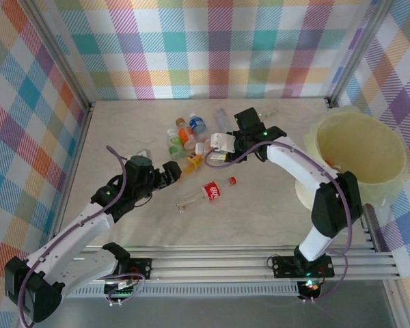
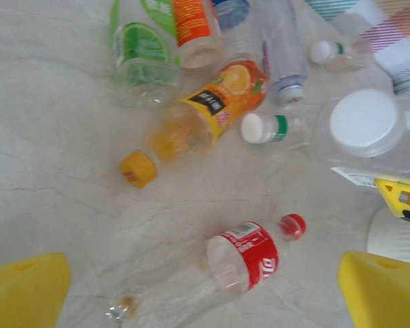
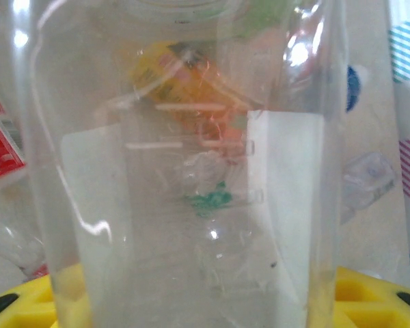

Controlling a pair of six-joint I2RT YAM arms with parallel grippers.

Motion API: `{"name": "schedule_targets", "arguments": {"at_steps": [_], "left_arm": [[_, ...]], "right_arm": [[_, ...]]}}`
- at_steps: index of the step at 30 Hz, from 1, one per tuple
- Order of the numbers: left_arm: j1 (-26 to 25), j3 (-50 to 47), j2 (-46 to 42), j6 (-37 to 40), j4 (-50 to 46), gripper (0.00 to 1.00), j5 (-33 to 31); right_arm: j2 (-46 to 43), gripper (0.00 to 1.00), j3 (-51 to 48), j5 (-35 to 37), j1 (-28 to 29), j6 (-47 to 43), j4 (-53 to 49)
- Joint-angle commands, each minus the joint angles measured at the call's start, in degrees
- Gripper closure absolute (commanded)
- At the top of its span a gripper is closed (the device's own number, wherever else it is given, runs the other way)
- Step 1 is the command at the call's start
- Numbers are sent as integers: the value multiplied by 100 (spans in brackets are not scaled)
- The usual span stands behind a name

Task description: Put the plastic bottles in the bin

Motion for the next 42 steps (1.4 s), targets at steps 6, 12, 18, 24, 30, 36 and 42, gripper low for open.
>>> {"name": "schedule_targets", "arguments": {"at_steps": [6, 12, 18, 24, 30, 36, 42], "left_arm": [[44, 188, -146, 382, 818, 0, 366], [44, 217, 44, 428, 996, 0, 557], [44, 283, 276, 420, 1055, 0, 648], [44, 289, 456, 331, 1159, 0, 646], [44, 328, 634, 225, 1244, 0, 726], [35, 391, 737, 199, 1156, 0, 740], [35, 404, 820, 170, 1156, 0, 689]], "right_arm": [[-1210, 55, -169, -368, 33, 2561, 324], [-2157, 59, -328, -265, -132, 4000, 719], [-3132, 62, -578, -403, -902, 5472, 1134], [-3546, 63, -215, -903, -2048, 6431, 559], [-3601, 65, 223, -787, -3232, 6949, -196], [-3695, 67, 619, -1088, -4494, 7085, -799], [-3415, 67, 1146, -1262, -5476, 6547, -1949]]}}
